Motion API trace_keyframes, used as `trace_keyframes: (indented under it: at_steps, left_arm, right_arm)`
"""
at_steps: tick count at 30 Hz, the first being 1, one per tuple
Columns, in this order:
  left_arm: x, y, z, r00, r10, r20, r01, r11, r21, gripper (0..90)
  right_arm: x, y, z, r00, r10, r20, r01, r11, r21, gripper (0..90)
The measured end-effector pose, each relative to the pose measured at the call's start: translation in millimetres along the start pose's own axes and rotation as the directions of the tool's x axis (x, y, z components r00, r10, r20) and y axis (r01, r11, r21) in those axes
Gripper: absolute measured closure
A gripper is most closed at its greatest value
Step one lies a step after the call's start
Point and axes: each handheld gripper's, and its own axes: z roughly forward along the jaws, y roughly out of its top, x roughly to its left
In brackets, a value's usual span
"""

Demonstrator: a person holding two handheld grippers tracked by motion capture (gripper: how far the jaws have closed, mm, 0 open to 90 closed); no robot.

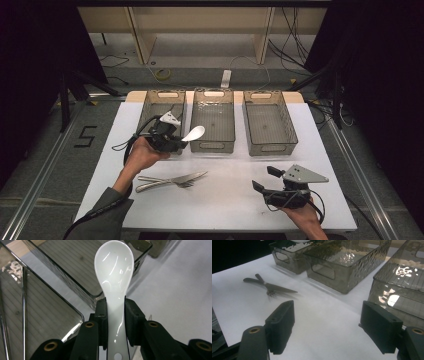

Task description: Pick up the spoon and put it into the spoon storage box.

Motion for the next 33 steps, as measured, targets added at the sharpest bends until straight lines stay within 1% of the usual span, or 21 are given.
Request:
trace_keyframes:
  at_steps: [2, 5, 9, 12, 14, 16, 18, 20, 24, 26, 27, 29, 31, 33]
  left_arm:
    - [3.0, 5.3, 1.9, 0.9998, 0.005, -0.017, -0.005, 1.0000, 0.001, 73.9]
    - [9.7, 12.3, 5.4, 0.9998, -0.016, -0.012, 0.016, 0.9998, -0.011, 73.9]
    - [16.8, 19.4, 12.0, 0.9995, -0.023, -0.022, 0.023, 0.9996, -0.014, 73.9]
    - [20.7, 25.2, 17.0, 0.9992, -0.038, -0.014, 0.037, 0.9991, -0.022, 73.9]
    - [21.4, 28.2, 19.5, 0.9988, -0.045, -0.019, 0.045, 0.9986, -0.029, 73.9]
    - [24.0, 31.6, 20.8, 0.9983, -0.058, -0.003, 0.058, 0.9975, -0.041, 73.9]
    - [27.0, 36.2, 21.2, 0.9972, -0.074, 0.002, 0.074, 0.9958, -0.053, 73.9]
    - [28.5, 40.0, 21.9, 0.9968, -0.080, -0.004, 0.080, 0.9949, -0.061, 73.9]
    - [30.3, 49.1, 25.3, 0.9950, -0.100, 0.004, 0.100, 0.9920, -0.077, 74.0]
    - [29.8, 52.7, 30.2, 0.9934, -0.114, 0.017, 0.115, 0.9895, -0.088, 73.9]
    - [28.9, 54.8, 34.1, 0.9929, -0.118, 0.019, 0.119, 0.9893, -0.085, 73.9]
    - [28.0, 57.4, 39.4, 0.9931, -0.117, 0.009, 0.117, 0.9901, -0.077, 73.9]
    - [27.9, 60.3, 44.9, 0.9912, -0.131, 0.016, 0.132, 0.9882, -0.077, 74.0]
    - [27.1, 64.3, 48.4, 0.9909, -0.134, 0.012, 0.134, 0.9882, -0.074, 74.0]
  right_arm:
    - [-0.1, 0.0, -0.2, 1.0000, 0.002, 0.001, -0.002, 1.000, -0.002, 28.4]
    - [0.0, -0.1, -0.3, 1.0000, -0.001, 0.000, 0.001, 1.000, -0.002, 28.4]
    - [-0.2, -0.1, -0.4, 1.0000, 0.000, 0.000, 0.000, 1.000, -0.004, 28.4]
    - [-0.3, 0.0, -0.4, 1.0000, 0.000, -0.001, 0.000, 1.000, -0.003, 28.4]
    - [-0.4, -0.1, -0.3, 1.0000, 0.001, -0.002, -0.001, 1.000, -0.006, 28.4]
    - [-0.5, -0.2, -0.4, 1.0000, 0.002, -0.002, -0.002, 1.000, -0.006, 28.4]
    - [-0.4, -0.1, -0.7, 1.0000, 0.002, -0.003, -0.002, 1.000, -0.007, 28.4]
    - [-0.3, 0.0, -0.9, 1.0000, 0.002, -0.002, -0.002, 1.000, -0.006, 28.4]
    - [-0.3, 0.1, -0.9, 1.0000, 0.001, -0.003, -0.001, 1.000, -0.006, 28.4]
    - [-0.2, 0.1, -1.0, 1.0000, 0.003, -0.003, -0.003, 1.000, -0.008, 28.4]
    - [-0.2, 0.2, -1.1, 1.0000, 0.003, -0.003, -0.003, 1.000, -0.008, 28.4]
    - [-0.2, 0.2, -1.4, 1.0000, 0.003, -0.004, -0.003, 1.000, -0.008, 28.4]
    - [-0.1, 0.2, -1.5, 1.0000, 0.000, -0.006, 0.000, 1.000, -0.009, 28.4]
    - [-0.3, 0.2, -1.4, 1.0000, -0.002, -0.005, 0.002, 1.000, -0.009, 28.4]
